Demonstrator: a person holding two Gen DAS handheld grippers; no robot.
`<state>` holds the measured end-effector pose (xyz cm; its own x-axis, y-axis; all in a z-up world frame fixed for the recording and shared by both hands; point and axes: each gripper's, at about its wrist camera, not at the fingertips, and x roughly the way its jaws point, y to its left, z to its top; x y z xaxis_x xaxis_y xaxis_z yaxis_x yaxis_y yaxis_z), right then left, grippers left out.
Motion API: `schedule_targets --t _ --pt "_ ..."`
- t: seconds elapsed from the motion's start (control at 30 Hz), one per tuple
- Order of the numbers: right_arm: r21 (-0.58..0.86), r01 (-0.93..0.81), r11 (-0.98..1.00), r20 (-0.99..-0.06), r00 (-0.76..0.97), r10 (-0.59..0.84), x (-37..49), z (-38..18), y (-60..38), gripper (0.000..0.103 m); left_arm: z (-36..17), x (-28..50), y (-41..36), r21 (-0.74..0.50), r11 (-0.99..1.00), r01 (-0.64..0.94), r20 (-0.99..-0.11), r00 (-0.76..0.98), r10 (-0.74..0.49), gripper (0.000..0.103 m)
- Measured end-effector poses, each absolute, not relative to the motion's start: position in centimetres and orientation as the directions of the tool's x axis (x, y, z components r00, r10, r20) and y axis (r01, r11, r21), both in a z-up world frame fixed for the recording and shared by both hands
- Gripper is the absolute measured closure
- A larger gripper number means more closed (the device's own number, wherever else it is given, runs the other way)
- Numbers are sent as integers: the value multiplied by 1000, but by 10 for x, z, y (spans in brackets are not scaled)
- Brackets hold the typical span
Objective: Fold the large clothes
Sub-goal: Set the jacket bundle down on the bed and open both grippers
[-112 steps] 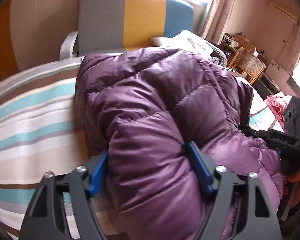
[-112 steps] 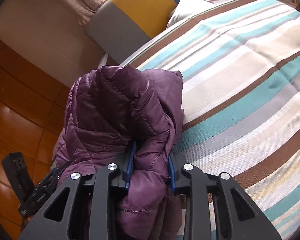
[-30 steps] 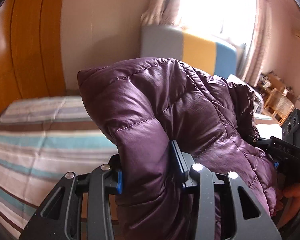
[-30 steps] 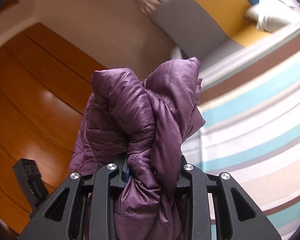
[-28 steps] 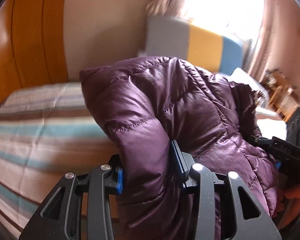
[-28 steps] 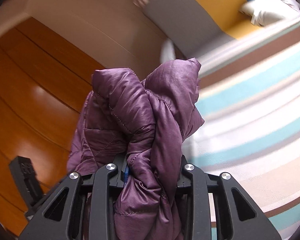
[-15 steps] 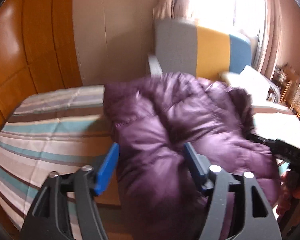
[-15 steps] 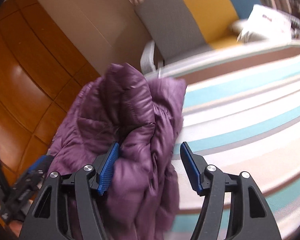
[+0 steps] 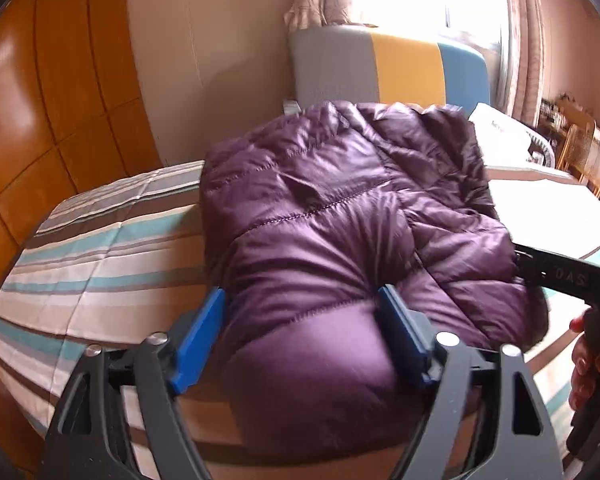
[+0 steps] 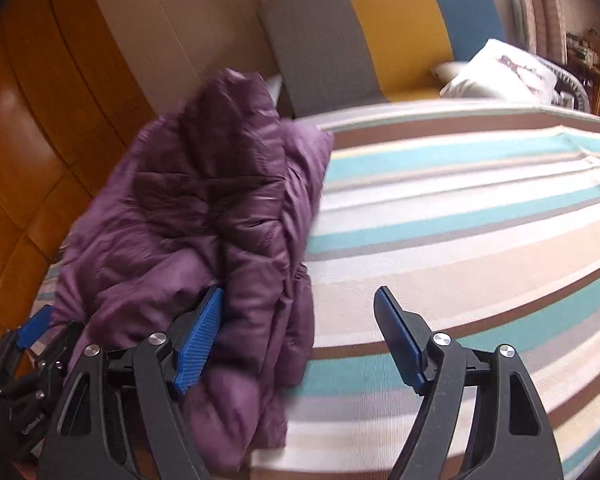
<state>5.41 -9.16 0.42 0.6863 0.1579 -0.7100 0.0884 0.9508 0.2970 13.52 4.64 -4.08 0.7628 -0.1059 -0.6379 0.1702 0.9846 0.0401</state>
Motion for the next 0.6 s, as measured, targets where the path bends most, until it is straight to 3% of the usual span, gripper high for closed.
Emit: schedule_targets --t 0.03,0.13,0.3,0.47,0.6 --pt "287 79 955 -694 704 151 43 13 -87 12 -35 128 49 28 988 154 -627 772 -103 2" --pt "285 15 959 -629 758 175 7 36 -79 9 -25 100 54 -4 992 126 -579 809 -105 2" --pt "262 -63 963 -582 786 210 -42 54 -63 3 -20 57 54 43 998 53 -534 845 -22 2" --pt "175 -18 984 -581 805 118 -57 54 -64 3 -20 30 68 -24 1000 -19 -563 826 3 2" --pt "139 3 990 -603 793 83 -70 47 -61 3 -21 15 75 -4 998 -68 -549 834 55 2"
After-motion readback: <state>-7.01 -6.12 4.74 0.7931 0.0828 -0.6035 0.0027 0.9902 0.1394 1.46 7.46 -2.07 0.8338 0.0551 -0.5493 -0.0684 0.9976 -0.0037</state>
